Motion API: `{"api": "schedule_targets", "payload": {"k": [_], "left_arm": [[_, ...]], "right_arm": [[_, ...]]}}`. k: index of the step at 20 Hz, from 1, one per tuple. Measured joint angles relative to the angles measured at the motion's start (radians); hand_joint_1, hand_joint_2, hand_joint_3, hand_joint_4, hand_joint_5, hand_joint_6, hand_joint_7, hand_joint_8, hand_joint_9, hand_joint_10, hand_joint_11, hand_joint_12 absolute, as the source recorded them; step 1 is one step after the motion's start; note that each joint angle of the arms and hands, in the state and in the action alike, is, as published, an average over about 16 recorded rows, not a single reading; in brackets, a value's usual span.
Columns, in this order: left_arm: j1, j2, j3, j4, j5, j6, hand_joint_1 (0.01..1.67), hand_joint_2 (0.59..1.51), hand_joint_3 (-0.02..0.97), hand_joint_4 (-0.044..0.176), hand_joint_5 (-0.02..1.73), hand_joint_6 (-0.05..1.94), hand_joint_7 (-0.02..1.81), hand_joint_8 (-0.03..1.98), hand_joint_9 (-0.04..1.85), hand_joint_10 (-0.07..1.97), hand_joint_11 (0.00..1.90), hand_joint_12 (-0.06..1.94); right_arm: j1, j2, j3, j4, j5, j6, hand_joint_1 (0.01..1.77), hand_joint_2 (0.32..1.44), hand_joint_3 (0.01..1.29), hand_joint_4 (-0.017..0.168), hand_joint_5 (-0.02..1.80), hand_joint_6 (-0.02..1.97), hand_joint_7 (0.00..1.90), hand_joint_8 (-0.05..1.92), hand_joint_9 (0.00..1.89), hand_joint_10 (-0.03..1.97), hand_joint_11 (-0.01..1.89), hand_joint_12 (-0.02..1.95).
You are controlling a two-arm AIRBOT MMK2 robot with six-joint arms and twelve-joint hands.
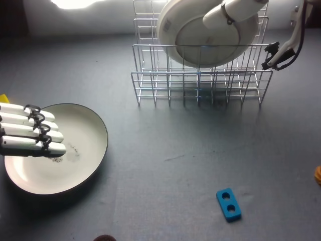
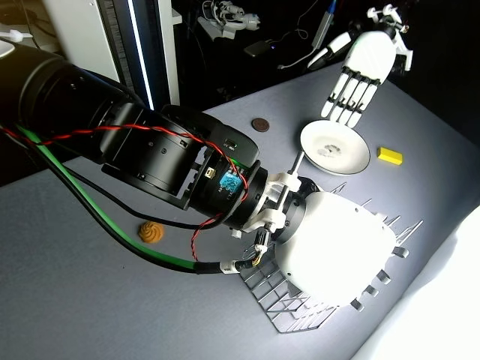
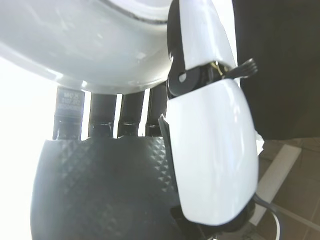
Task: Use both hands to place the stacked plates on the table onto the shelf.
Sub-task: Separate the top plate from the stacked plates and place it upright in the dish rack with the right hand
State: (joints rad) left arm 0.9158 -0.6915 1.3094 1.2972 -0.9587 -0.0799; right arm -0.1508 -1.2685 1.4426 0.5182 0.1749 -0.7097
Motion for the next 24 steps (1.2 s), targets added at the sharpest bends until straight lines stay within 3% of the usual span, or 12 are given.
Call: {"api": "schedule_targets", "payload": {"k": [11,24], "left_arm": [[0.080,-0.065,0.043,-0.046,0.146,0.000,0.02,1.086,0.019,0.001,0.02,0.01,0.02,0.02,0.01,0.01,0.01,0.00],[0.131,-0.050,0.034,-0.075,0.189,-0.040,0.02,1.089,0.019,0.001,0.02,0.01,0.02,0.02,0.01,0.01,0.01,0.00]], "right_arm": [[-0.028,-0.008,0.003,-0.002,0.020,0.011,1.33,0.97,0.02,-0.008,0.98,0.81,1.15,0.64,1.29,0.14,0.91,1.03],[-0.047,-0.008,0.003,0.002,0.048,0.020,1.24,1.02,0.02,-0.008,0.96,0.77,1.18,0.46,1.30,0.04,0.88,1.11]]}}
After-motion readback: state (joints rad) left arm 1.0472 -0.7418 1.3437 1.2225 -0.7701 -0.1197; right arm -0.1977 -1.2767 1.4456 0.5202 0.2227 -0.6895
